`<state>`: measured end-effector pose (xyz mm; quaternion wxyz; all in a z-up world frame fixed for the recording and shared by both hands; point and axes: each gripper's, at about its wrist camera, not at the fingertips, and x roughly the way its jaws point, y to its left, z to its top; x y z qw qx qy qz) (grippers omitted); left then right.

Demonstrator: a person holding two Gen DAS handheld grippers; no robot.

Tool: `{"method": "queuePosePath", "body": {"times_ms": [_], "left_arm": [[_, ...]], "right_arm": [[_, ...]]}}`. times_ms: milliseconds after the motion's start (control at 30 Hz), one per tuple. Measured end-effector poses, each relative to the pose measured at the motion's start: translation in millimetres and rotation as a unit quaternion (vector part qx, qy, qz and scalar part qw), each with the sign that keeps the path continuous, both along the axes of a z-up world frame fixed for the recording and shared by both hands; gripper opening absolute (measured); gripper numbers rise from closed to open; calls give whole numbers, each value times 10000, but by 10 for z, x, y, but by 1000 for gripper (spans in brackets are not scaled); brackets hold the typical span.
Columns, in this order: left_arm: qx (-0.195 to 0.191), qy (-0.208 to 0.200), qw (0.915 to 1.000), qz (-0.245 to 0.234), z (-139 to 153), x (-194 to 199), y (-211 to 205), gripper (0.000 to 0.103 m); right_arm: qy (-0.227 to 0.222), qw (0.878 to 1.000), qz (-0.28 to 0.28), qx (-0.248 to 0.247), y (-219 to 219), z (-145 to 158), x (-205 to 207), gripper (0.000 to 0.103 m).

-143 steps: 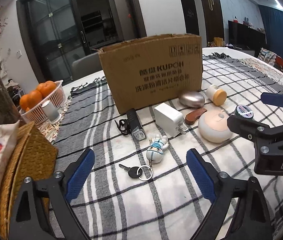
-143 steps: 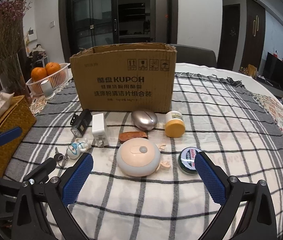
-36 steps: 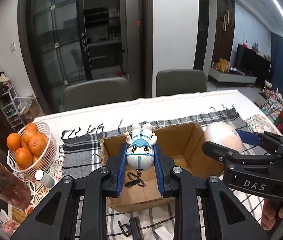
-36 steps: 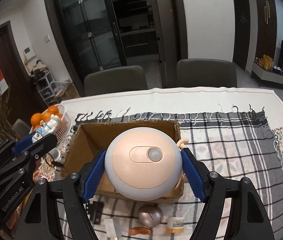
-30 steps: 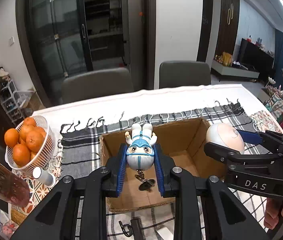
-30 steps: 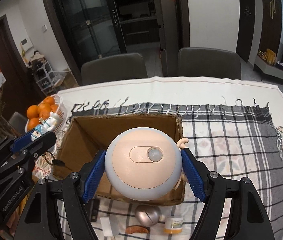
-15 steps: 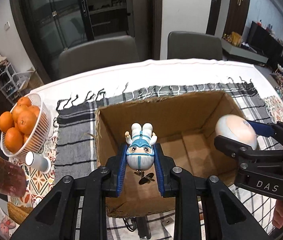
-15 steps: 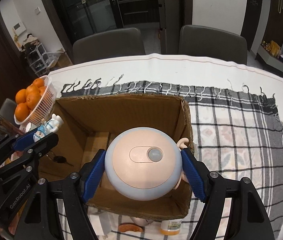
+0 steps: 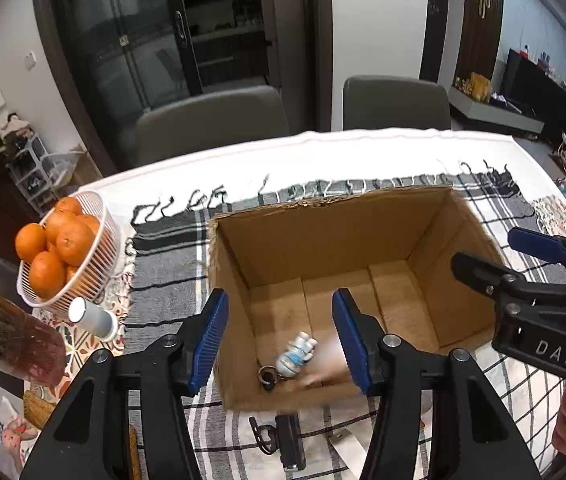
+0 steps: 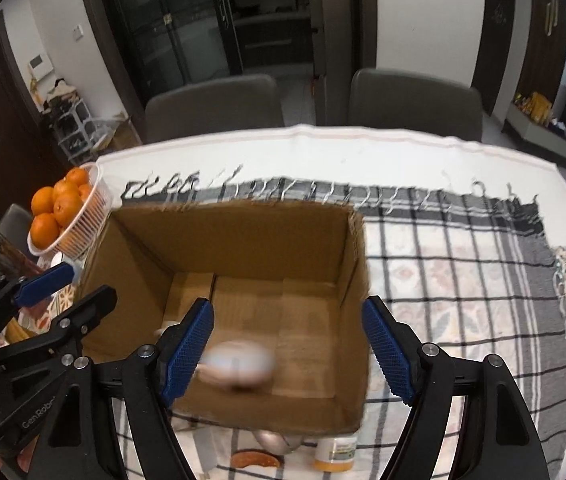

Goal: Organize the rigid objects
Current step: 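Open both tools to drop the night light and figurine into the box, then move both tools back toward the remaining objects beside the box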

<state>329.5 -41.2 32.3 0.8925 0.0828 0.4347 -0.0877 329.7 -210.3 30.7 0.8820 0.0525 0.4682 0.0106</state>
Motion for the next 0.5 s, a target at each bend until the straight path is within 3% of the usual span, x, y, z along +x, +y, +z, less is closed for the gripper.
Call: {"method": "queuePosePath", "body": {"times_ms": [500], "left_arm": [[-84, -455, 9986, 240, 250, -576, 36, 57]], "right_arm": [[-569, 9982, -144, -144, -74, 342, -527, 77]]}}
